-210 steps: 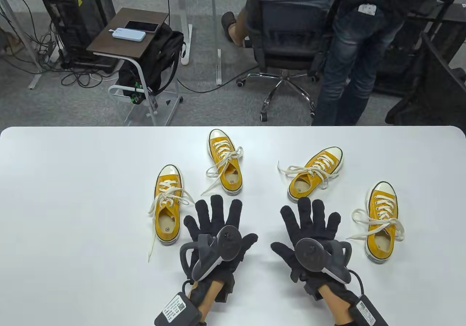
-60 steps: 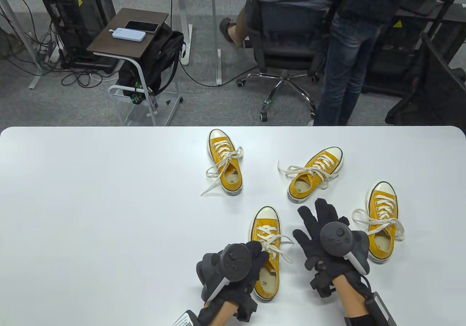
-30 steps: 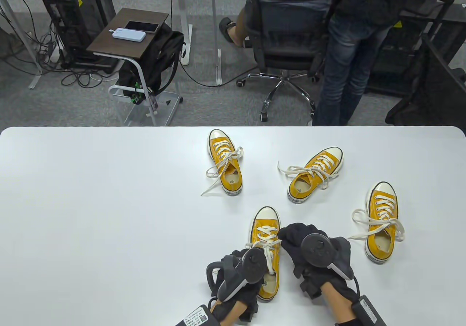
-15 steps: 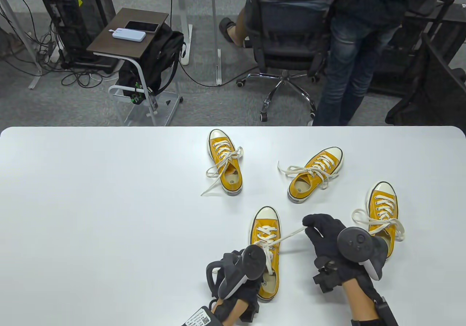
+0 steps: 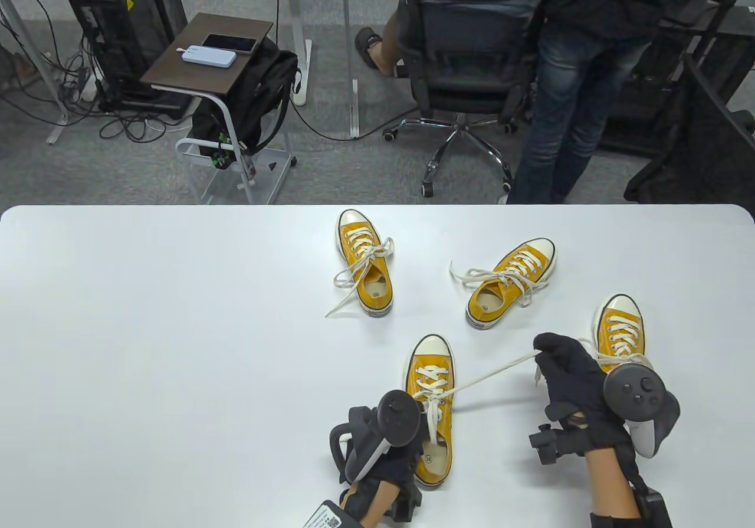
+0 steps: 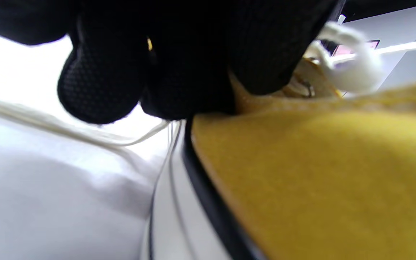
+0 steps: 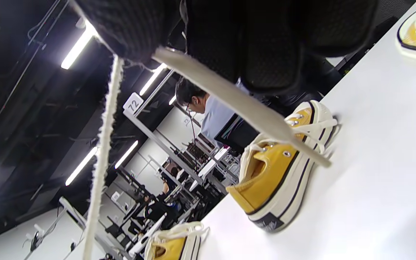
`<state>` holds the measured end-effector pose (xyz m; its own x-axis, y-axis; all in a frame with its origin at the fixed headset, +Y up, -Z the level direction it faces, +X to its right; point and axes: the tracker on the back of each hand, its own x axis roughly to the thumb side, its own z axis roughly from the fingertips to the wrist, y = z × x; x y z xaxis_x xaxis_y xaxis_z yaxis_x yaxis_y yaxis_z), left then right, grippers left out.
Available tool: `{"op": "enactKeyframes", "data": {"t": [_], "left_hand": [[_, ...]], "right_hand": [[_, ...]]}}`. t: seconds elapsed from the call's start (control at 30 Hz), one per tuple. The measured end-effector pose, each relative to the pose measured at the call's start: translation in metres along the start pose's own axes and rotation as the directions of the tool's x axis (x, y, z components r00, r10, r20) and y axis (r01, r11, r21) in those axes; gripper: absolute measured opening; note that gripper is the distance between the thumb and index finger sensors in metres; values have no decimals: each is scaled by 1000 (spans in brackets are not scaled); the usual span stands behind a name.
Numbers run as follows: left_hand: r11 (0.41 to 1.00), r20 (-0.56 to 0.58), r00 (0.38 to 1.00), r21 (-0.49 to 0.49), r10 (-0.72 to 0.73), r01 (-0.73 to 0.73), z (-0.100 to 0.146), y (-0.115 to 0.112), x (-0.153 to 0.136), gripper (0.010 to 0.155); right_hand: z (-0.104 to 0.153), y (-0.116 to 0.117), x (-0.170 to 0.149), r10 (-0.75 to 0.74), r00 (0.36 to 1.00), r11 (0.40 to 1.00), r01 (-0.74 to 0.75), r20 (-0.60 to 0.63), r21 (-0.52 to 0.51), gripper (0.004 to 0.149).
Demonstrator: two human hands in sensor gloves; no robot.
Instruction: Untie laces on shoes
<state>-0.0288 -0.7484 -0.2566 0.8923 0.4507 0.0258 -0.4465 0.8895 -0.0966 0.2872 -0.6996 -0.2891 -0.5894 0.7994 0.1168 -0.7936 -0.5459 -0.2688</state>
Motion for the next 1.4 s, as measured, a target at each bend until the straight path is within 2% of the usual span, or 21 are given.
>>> {"op": "enactKeyframes", "data": {"t": [0.23,0.37,0.43,0.5,0.67,0.83,0.9,1.0,1.07,1.2,1.3,1.4], "left_hand": [[1000,-8,1000,-10,14,-14,0,0,-1,39],[1000,-10,1000,-15,27,-27,-1,0,-2,39],[999,-12,999,-17,31,-31,-1,1,-3,39],[999,-17,999,-23,39,-39,-1,1,-4,39],[998,-16,999,-29,47,-48,-2,1,-5,39],[997,-20,998,-40,65,-65,-3,1,-7,39],[996,-19,997,-42,73,-74,-3,1,-8,39],[996,-19,996,-47,81,-82,-4,1,-9,39],[995,-20,996,-49,87,-88,-4,1,-9,39],[994,-19,996,-53,91,-92,-4,1,-9,39],[994,-17,995,-55,96,-97,-5,1,-10,39],[993,-12,994,-51,105,-106,-4,1,-11,40]], "right_hand": [[0,-29,-13,-121,991,986,113,-60,-120,35],[0,-33,-19,-106,990,990,95,-98,-105,35],[-2,-29,-18,-86,990,996,84,-113,-19,35],[-4,-19,-15,20,992,982,4,-122,190,35],[-5,18,-12,271,959,893,-220,-79,393,37],[-3,44,-17,350,933,839,-277,-77,468,39],[-3,47,-19,372,926,833,-299,-71,465,45],[-2,45,-17,361,930,848,-294,-73,441,51],[-1,42,-11,325,943,882,-272,-77,384,55],[4,49,4,247,969,893,-238,28,382,54],[12,72,19,165,981,842,-196,105,503,58],[23,103,26,255,948,766,-318,190,558,62]]}}
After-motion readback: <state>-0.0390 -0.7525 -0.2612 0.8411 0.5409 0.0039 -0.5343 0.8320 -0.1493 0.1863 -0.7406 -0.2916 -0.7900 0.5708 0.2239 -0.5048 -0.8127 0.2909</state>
